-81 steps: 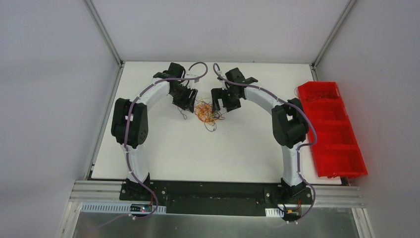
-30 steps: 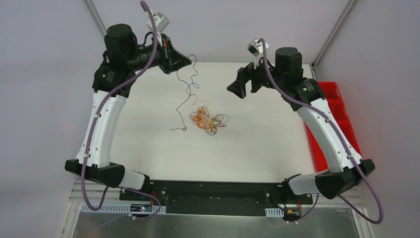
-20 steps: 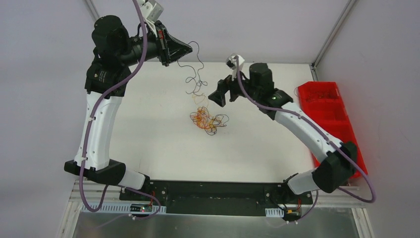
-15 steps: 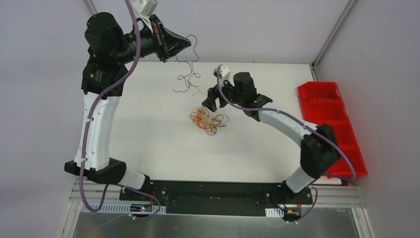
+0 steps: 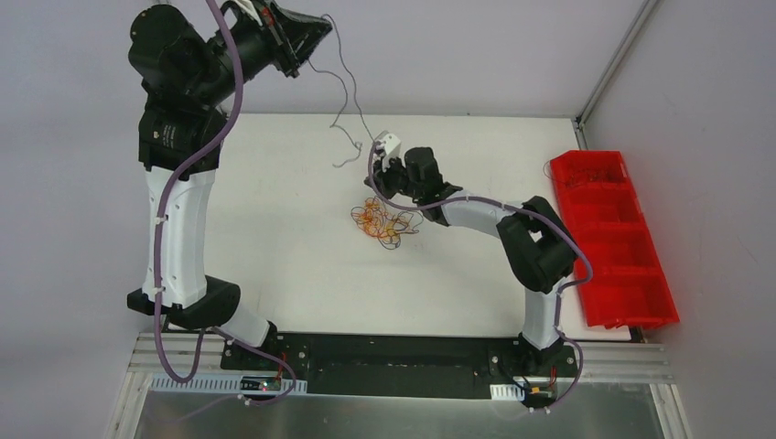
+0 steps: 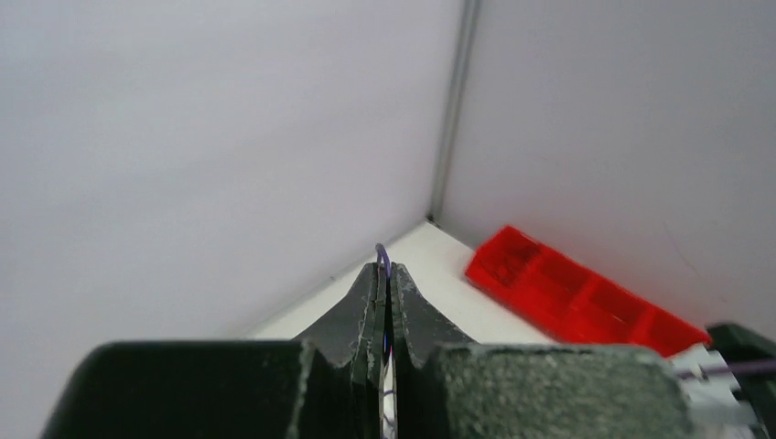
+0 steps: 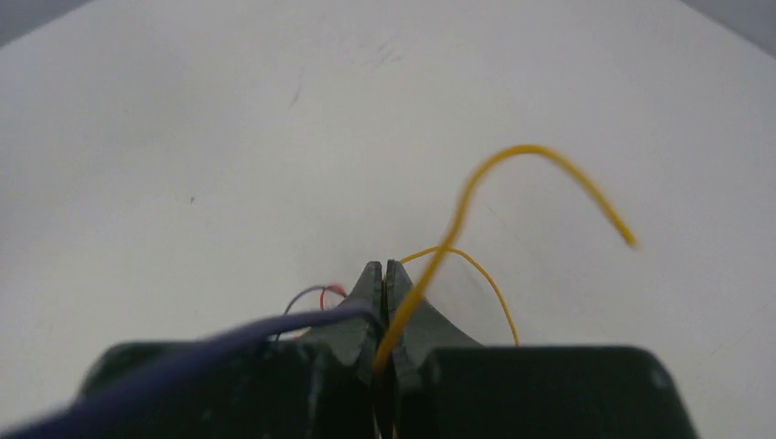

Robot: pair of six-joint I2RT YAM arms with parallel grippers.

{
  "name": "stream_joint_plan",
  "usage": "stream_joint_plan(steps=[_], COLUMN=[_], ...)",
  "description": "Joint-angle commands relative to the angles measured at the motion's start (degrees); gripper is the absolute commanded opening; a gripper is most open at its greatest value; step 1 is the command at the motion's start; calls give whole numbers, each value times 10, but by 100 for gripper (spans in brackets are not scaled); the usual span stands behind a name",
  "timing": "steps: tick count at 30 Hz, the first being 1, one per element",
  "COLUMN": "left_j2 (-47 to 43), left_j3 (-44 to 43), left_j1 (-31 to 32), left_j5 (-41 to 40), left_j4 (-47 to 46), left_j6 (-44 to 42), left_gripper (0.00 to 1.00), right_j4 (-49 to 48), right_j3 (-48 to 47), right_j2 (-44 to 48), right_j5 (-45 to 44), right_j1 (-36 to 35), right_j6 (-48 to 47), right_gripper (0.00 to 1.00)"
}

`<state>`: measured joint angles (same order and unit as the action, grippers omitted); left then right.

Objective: Untangle the cables

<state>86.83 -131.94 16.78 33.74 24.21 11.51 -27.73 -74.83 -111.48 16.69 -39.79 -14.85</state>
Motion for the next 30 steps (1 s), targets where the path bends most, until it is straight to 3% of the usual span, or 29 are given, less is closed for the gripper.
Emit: stream_joint_plan(steps=[1, 2, 6, 7, 9, 10, 12, 16, 21, 27, 30], left_j2=[20, 23, 3, -6, -24, -34, -61, -99, -112, -98, -73], left_j3=[-104, -109, -59, -41, 1, 26, 77, 172, 246, 288, 280], left_j1=[-11, -12, -11, -11, -11, -11, -11, -11, 6, 54, 61], left_j5=[-161, -169, -136, -126, -103, -87, -66, -6, 110, 44, 61], left_j4=[-59, -63, -67, -67, -68, -70, -69, -70, -70, -73, -80], left_j6=[-37, -40, -42, -41, -45, -48, -51, -45, -10, 47, 108], left_gripper=[0, 0, 0, 0, 0, 0, 0, 0, 0, 0, 0], right_j4=[-38, -35, 26, 46, 89, 115, 180, 311, 391, 379, 371], right_j3=[97, 117, 123, 118, 105, 93, 63, -10, -50, -51, -65], right_j2=[9, 20, 68, 80, 111, 128, 166, 252, 359, 428, 416], right_j5=[9, 10, 20, 24, 30, 32, 49, 117, 175, 81, 60], right_j1=[-4, -4, 0, 3, 11, 16, 30, 52, 53, 43, 31], right_j6=[-59, -63, -60, -57, -54, -49, -29, 6, -3, 18, 10], right_gripper=[0, 0, 22, 32, 65, 76, 87, 92, 95, 98, 100])
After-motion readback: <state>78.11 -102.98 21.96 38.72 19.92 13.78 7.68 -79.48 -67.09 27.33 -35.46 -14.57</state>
